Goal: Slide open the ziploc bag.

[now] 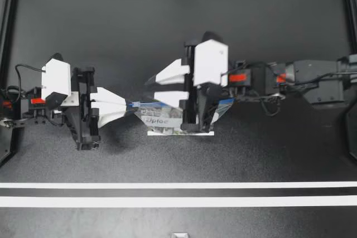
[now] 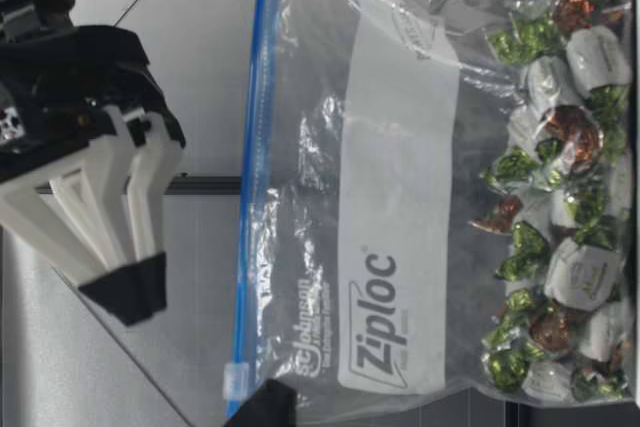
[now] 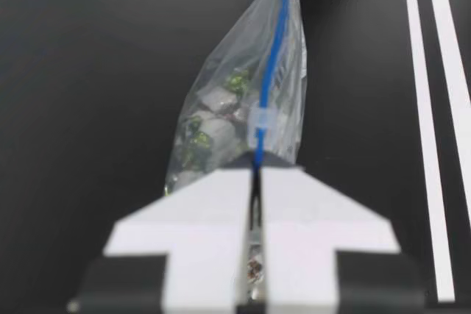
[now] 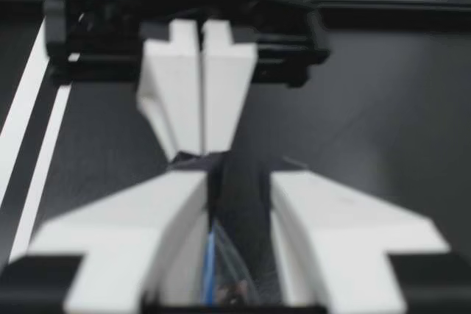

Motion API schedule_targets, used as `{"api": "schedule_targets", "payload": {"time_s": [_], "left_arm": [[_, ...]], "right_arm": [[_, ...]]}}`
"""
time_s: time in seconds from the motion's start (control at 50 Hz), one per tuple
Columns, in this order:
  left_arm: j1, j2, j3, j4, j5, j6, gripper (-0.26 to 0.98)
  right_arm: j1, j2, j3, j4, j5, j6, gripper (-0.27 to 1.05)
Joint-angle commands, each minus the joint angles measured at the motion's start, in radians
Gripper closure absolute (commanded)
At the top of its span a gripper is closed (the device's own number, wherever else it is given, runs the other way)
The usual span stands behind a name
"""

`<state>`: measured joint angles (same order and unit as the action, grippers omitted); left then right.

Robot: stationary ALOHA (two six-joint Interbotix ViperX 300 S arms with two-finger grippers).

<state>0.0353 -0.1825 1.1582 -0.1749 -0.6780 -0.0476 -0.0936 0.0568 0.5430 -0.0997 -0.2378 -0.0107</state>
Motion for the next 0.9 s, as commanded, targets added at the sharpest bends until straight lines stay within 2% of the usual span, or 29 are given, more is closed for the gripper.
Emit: {"api": "schedule_targets", "payload": {"time_s": [0.0,0.18,0.44,0.88], "left_arm": [[0.002,-0.012,-0.021,0.006,-0.005,0.003,0.91],[0.002,-0.009,-0.021,0.006,-0.003,0.006,0.91],[0.002,-0.009,-0.020,0.006,-0.003,0.021,0.91],[0.002,-0.009,-0.014,0.008,-0.002,0.034,0.91]], "right_arm": [[0.023,0.008,-0.051,-0.021,0.025,0.000,0.40],[0.040,0.055,-0.094,-0.055,0.072,0.000,0.36],[0.034,0.087,-0.126,-0.058,0.107,-0.003,0.22],[0.031,0.110,-0.155,-0.060,0.158,-0.002,0.24]]}}
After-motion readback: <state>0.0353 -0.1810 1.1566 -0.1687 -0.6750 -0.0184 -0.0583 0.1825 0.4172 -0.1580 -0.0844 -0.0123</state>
